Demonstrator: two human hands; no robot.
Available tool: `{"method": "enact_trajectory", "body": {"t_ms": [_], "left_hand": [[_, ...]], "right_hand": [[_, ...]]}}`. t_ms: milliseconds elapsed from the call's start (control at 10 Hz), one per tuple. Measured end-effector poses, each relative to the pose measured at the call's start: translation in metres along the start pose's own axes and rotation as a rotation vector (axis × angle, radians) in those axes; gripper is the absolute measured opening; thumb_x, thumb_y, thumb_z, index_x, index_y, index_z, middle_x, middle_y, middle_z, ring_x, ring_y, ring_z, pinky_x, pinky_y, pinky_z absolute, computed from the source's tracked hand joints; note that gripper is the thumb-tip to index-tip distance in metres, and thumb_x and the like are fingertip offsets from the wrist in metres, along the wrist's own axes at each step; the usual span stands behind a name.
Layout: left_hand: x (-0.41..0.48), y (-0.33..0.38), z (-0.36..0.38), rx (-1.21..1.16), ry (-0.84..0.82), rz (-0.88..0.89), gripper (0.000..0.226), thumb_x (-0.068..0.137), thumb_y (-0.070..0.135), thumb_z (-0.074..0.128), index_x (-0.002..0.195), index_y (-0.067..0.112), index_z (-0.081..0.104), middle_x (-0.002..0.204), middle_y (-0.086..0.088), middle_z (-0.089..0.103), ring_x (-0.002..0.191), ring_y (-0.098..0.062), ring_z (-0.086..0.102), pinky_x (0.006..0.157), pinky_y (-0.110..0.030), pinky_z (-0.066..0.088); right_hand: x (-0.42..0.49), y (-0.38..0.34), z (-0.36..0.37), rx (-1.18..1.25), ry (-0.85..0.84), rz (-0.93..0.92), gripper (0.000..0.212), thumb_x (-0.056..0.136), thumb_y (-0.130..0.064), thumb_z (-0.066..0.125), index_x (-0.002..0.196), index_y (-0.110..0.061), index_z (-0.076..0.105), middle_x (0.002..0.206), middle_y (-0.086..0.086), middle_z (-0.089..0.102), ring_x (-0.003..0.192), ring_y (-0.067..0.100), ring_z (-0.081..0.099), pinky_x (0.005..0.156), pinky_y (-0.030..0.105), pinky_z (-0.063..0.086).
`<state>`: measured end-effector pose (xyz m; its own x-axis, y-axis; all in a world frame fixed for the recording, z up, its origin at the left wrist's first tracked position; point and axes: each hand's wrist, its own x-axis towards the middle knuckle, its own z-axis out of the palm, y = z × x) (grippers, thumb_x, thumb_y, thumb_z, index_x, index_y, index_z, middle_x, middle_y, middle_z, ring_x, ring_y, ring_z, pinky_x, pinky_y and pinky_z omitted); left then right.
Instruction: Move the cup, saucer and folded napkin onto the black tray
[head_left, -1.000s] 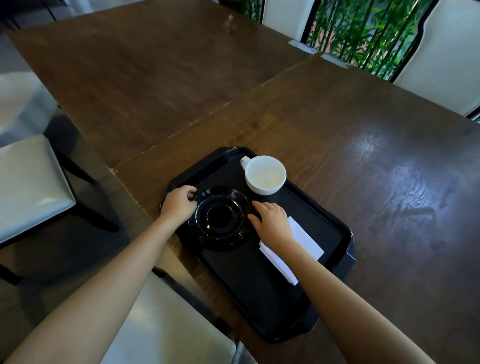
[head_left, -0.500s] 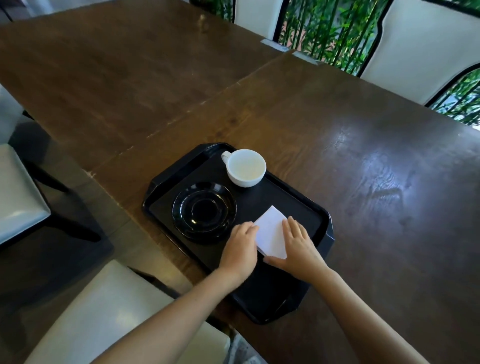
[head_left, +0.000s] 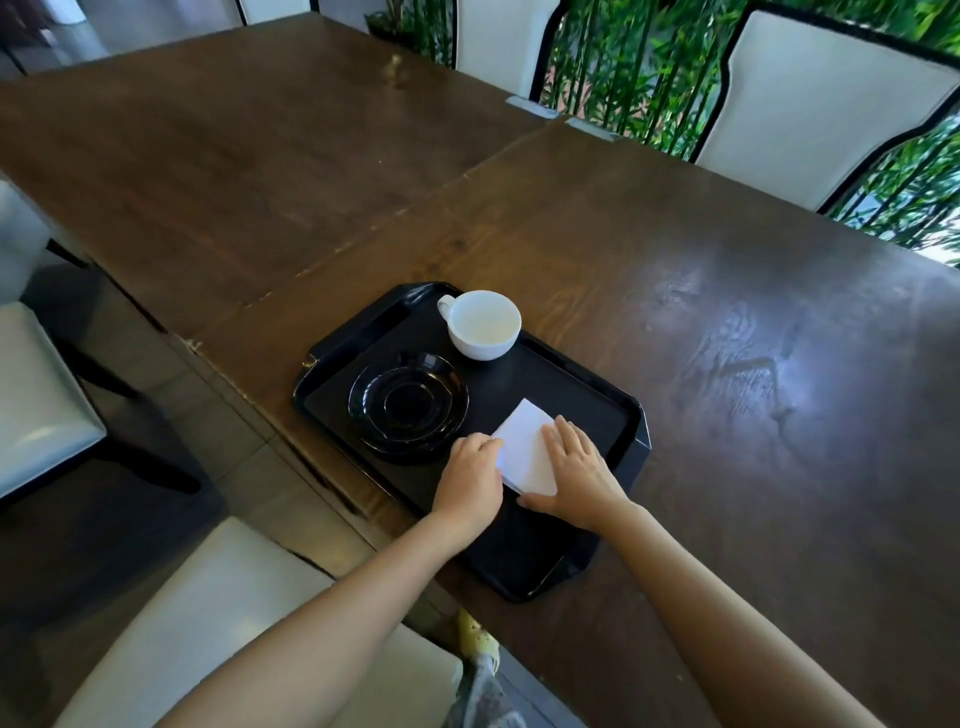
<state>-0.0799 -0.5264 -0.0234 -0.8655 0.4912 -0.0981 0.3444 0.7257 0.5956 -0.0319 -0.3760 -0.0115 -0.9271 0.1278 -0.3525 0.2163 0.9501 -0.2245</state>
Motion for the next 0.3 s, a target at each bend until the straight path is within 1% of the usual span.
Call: {"method": "enact_trajectory", "body": {"t_ms": [100, 200, 300], "left_hand": [[0.003, 0.003, -0.004, 0.034, -0.039, -0.012, 0.039, 0.088, 0.003, 0.041, 0.126, 0.004, 0.051, 0.128, -0.01, 0.052, 0.12, -0.025, 0.04, 0.095, -0.031, 0.038], [0.007, 0.012, -0.017, 0.078, -0.132, -0.048, 0.042, 0.09, 0.006, 0.042, 0.131, 0.005, 0.046, 0.13, -0.014, 0.049, 0.122, -0.029, 0.04, 0.098, -0.034, 0.037], [0.014, 0.021, -0.03, 0.148, -0.266, -0.101, 0.046, 0.091, 0.012, 0.044, 0.137, 0.007, 0.041, 0.137, -0.017, 0.043, 0.126, -0.032, 0.04, 0.102, -0.037, 0.037]], "right_hand": [[-0.001, -0.001, -0.008, 0.01, -0.057, 0.018, 0.11, 0.075, -0.064, 0.061, 0.149, -0.01, 0.001, 0.159, 0.012, -0.003, 0.147, 0.028, -0.004, 0.119, 0.039, 0.007], [-0.001, -0.002, -0.024, 0.044, -0.127, 0.045, 0.108, 0.075, -0.064, 0.061, 0.15, -0.011, 0.002, 0.159, 0.01, -0.002, 0.146, 0.028, -0.002, 0.118, 0.041, 0.012], [-0.001, -0.004, -0.042, 0.08, -0.238, 0.067, 0.1, 0.081, -0.063, 0.055, 0.15, -0.015, 0.003, 0.16, 0.008, -0.001, 0.146, 0.03, 0.0, 0.116, 0.046, 0.016]]}}
